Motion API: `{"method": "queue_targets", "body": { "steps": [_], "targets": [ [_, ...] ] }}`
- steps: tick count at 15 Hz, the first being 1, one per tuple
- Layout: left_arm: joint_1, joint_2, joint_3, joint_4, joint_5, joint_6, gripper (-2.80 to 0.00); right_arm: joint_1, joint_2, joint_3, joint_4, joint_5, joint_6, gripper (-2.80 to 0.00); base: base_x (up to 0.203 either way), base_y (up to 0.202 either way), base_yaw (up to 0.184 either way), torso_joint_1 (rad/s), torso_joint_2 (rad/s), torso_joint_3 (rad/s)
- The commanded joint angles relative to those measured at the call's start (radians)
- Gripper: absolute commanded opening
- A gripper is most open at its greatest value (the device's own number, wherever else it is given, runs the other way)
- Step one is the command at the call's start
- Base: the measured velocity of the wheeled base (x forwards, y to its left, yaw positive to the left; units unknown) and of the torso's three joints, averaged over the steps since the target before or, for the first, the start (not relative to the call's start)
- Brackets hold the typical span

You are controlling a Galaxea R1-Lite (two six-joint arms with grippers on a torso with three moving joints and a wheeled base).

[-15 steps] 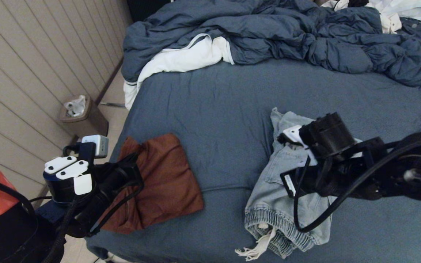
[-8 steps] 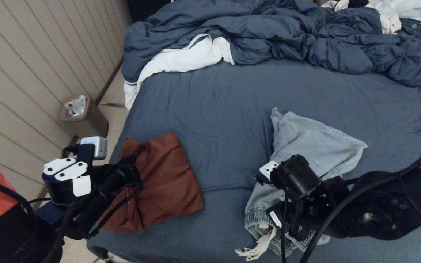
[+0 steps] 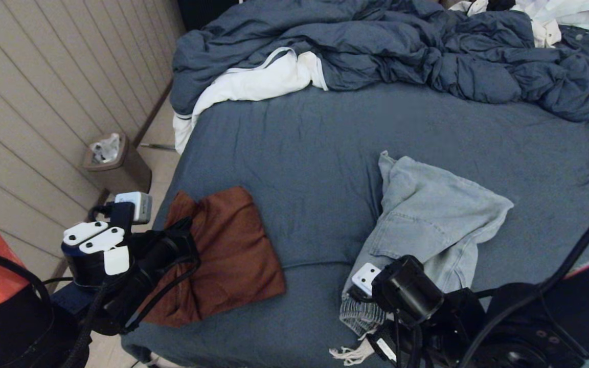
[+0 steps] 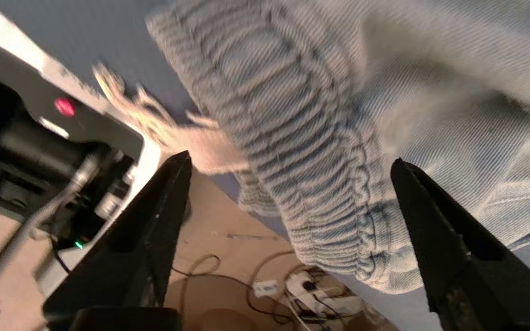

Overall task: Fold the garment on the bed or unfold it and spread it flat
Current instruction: Fold the blue shorts

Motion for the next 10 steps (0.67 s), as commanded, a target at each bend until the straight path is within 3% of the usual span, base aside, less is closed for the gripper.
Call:
{"method": "queue_targets", "body": {
  "steps": [1,4,10],
  "targets": [
    [0.0,0.005,0.001,-0.009,0.002,-0.002,-2.8,0.004,0.009,0.021,-0.002,-0.003,-0.016,0.0,0.0,0.0,0.0,0.0,0.0,0.0],
    [0.0,-0.005,0.003,-0.009,0.0,-0.002,-2.8,0.004,0.042,0.056,-0.06,0.001,-0.102,0.0,0.0,0.0,0.0,0.0,0.0,0.0],
    [0.0,-0.002,0.001,-0.007,0.0,-0.002,-2.8,-0.003,0.252,0.053,-0.251,-0.003,-0.136,0.0,0.0,0.0,0.0,0.0,0.0,0.0]
  ]
}}
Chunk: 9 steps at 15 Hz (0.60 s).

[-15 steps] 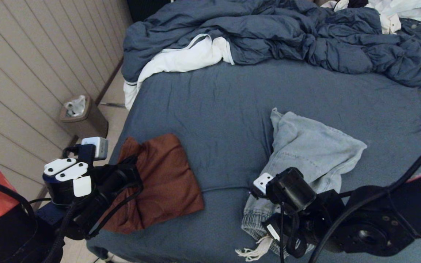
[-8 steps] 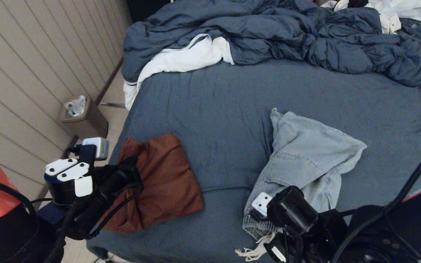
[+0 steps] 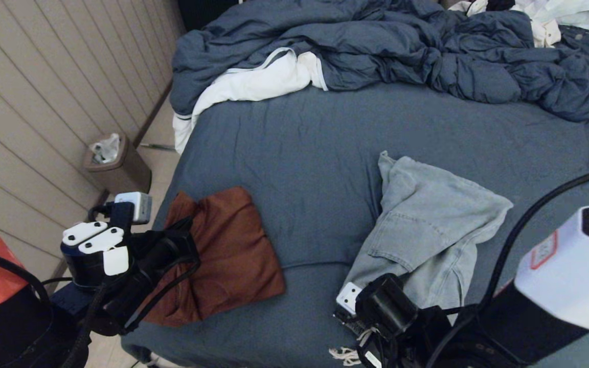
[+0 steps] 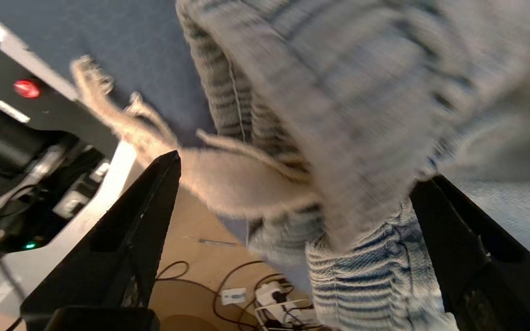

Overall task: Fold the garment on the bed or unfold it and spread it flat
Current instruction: Fold the blue shorts

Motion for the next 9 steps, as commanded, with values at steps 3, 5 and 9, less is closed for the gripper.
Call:
{"method": "queue_targets", "body": {
  "steps": [3,5,9],
  "targets": [
    [0.0,0.006,-0.005,-0.008,0.001,-0.002,-2.8,-0.013,0.087,-0.029,-0.048,-0.016,-0.032,0.0,0.0,0.0,0.0,0.0,0.0,0.0],
    [0.0,0.01,-0.004,-0.009,0.001,-0.002,-2.8,-0.036,0.079,-0.048,-0.057,-0.065,-0.064,0.0,0.0,0.0,0.0,0.0,0.0,0.0],
    [0.0,0.01,-0.003,-0.01,-0.001,-0.002,-2.8,-0.088,0.055,-0.066,-0.057,-0.096,-0.142,-2.8,0.0,0.0,0.0,0.0,0.0,0.0]
  ]
}}
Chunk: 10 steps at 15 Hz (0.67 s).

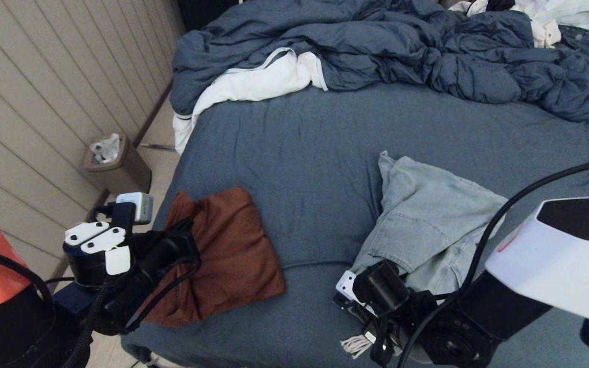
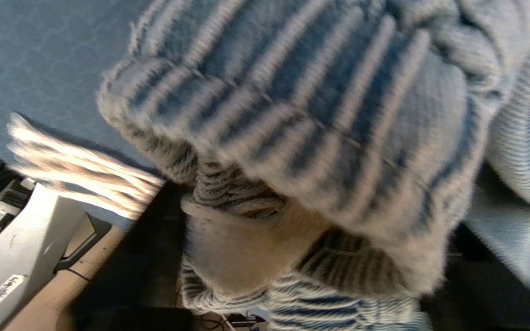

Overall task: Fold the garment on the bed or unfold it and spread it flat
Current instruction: Fold the blue shorts

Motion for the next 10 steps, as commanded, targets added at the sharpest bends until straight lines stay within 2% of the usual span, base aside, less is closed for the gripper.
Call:
{"method": "queue_targets", "body": {
  "steps": [1,6,8,10],
  "targets": [
    [0.0,0.002,0.0,-0.009,0.002,-0.001,-2.8,-0.002,-0.009,-0.004,-0.002,-0.004,-0.004,-2.8,0.0,0.0,0.0,0.0,0.0,0.0],
    [0.0,0.002,0.0,-0.009,0.002,-0.001,-2.8,0.009,-0.074,-0.013,-0.032,0.004,-0.001,-2.8,0.0,0.0,0.0,0.0,0.0,0.0],
    [0.0,-0.001,0.002,-0.009,0.002,-0.001,-2.8,0.061,-0.115,-0.044,-0.009,0.011,0.008,-2.8,0.0,0.0,0.0,0.0,0.0,0.0],
    [0.0,-0.007,0.003,-0.009,0.002,-0.001,-2.8,0.116,-0.153,-0.069,0.035,0.019,0.051,-2.8,0.0,0.0,0.0,0.0,0.0,0.0]
  ]
}}
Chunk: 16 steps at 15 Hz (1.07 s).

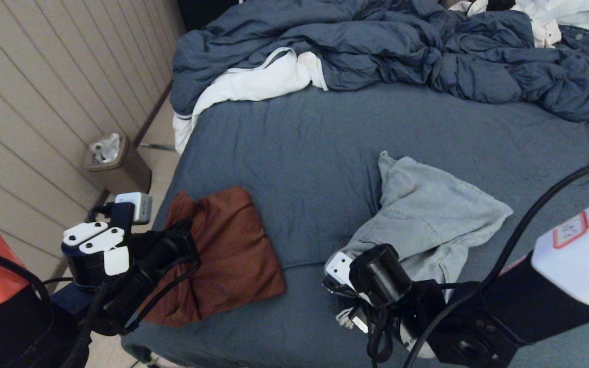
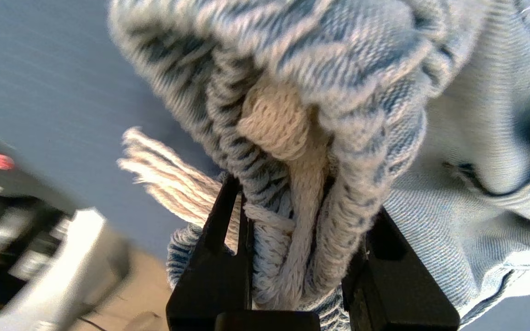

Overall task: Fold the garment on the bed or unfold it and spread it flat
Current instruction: Fold the blue shorts

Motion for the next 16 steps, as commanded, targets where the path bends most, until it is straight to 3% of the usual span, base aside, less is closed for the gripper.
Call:
{"method": "queue_targets", "body": {
  "steps": [1,4,9,14,16],
  "targets": [
    [0.0,0.002,-0.001,-0.008,0.0,-0.002,-2.8,0.051,-0.052,-0.035,0.022,0.012,0.032,-2.8,0.0,0.0,0.0,0.0,0.0,0.0],
    [0.0,0.014,-0.003,-0.008,-0.002,-0.002,-2.8,0.095,-0.099,-0.2,0.174,0.09,0.143,-2.8,0.0,0.0,0.0,0.0,0.0,0.0],
    [0.0,0.029,-0.006,-0.008,-0.002,-0.002,-2.8,0.126,-0.102,-0.584,0.475,0.281,0.349,-2.8,0.0,0.0,0.0,0.0,0.0,0.0],
    [0.0,0.053,-0.012,-0.019,-0.002,-0.002,-2.8,0.149,-0.044,-0.933,0.707,0.427,0.46,-2.8,0.0,0.0,0.0,0.0,0.0,0.0],
    [0.0,0.053,-0.01,-0.021,-0.002,-0.002,-2.8,0.094,-0.032,-0.946,0.734,0.44,0.469,-2.8,0.0,0.0,0.0,0.0,0.0,0.0]
  ]
}}
